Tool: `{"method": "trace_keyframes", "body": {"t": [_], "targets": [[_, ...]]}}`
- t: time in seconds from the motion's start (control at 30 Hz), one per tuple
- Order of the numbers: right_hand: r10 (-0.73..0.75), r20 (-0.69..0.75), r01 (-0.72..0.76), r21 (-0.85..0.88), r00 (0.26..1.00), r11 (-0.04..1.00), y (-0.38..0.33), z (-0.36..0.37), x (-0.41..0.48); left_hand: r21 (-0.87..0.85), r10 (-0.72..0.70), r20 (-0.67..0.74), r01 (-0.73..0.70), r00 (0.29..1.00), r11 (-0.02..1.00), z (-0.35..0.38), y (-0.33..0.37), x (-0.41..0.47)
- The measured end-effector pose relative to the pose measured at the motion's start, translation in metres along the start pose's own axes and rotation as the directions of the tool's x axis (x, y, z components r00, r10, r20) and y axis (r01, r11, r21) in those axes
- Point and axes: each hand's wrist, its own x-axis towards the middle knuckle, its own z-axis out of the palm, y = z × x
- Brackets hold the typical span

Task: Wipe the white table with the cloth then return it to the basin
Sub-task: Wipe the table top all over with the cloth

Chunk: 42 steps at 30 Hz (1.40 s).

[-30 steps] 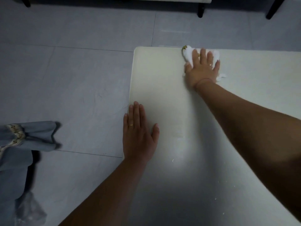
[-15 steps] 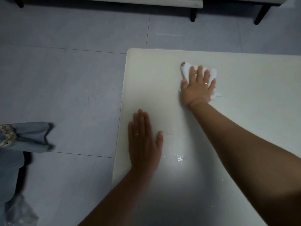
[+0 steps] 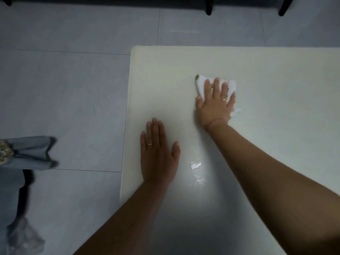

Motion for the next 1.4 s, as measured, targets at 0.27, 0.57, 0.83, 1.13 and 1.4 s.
{"method": "trace_keyframes", "body": {"t": [0.27, 0.57, 0.83, 1.13, 1.4], "targets": [[-0.411, 0.047, 0.413, -0.123, 0.911, 0.902, 0.036, -0.004, -0.027, -0.038, 0.025, 0.053, -0.023, 0.998, 0.999, -0.011, -0.001, -0.001], [-0.185, 0.015, 0.186, -0.029, 0.983, 0.982, -0.003, 0.018, -0.101, -0.072, 0.067, 0.087, -0.06, 0.994, 0.996, -0.007, 0.011, -0.104], [-0.017, 0.004, 0.017, -0.03, 1.0, 0.999, 0.074, 0.004, -0.078, -0.045, 0.082, 0.061, -0.079, 0.995, 0.996, 0.002, 0.007, -0.109], [-0.477, 0.06, 0.48, -0.071, 0.877, 0.874, 0.027, 0.022, -0.147, -0.021, 0.096, 0.066, -0.094, 0.993, 0.995, 0.0, 0.007, -0.107], [0.15, -0.022, -0.15, 0.003, 0.989, 0.989, 0.05, 0.018, -0.142, -0.034, 0.094, 0.055, -0.092, 0.994, 0.995, 0.0, 0.008, -0.106]]}}
